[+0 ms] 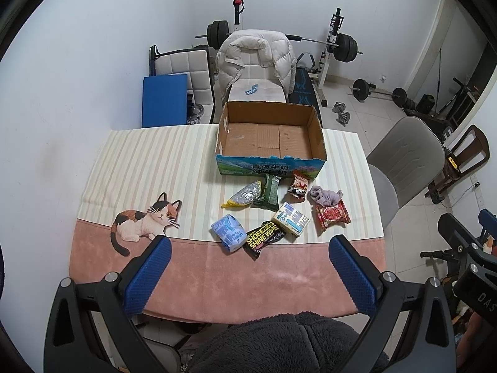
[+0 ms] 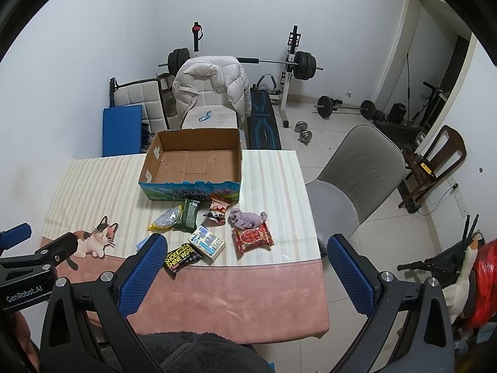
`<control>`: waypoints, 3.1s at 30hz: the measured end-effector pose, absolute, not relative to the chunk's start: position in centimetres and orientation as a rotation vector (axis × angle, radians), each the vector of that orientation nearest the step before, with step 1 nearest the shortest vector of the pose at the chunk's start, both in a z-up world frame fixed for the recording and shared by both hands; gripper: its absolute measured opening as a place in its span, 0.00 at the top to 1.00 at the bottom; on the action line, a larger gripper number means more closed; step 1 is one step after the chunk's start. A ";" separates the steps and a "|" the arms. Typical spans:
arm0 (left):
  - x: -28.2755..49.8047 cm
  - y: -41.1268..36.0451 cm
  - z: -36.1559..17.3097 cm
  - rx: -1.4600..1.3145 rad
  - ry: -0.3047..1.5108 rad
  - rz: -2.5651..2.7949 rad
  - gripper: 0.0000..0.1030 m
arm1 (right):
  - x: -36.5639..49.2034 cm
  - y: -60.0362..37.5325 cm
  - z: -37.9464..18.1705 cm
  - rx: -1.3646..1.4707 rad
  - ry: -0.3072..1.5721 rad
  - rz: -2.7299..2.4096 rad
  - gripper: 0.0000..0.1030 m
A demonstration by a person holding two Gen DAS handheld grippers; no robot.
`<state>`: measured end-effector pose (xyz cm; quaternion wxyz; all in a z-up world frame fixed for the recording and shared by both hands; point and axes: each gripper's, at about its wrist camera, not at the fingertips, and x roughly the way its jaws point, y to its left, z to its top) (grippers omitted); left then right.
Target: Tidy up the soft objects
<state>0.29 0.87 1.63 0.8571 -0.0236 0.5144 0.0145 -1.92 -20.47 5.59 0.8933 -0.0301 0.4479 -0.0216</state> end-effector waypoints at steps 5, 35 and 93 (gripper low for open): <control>0.4 1.0 1.7 -0.047 1.081 0.030 0.00 | -2.0 -20.3 5.7 -0.055 0.928 -0.040 0.00; 2.1 2.4 -0.3 -0.061 1.082 0.085 0.00 | -1.4 -20.0 4.5 -0.011 0.931 -0.015 0.00; 12.2 -3.2 -42.1 -0.015 1.885 -0.144 0.44 | 13.1 -21.2 -46.0 0.222 1.815 0.002 0.31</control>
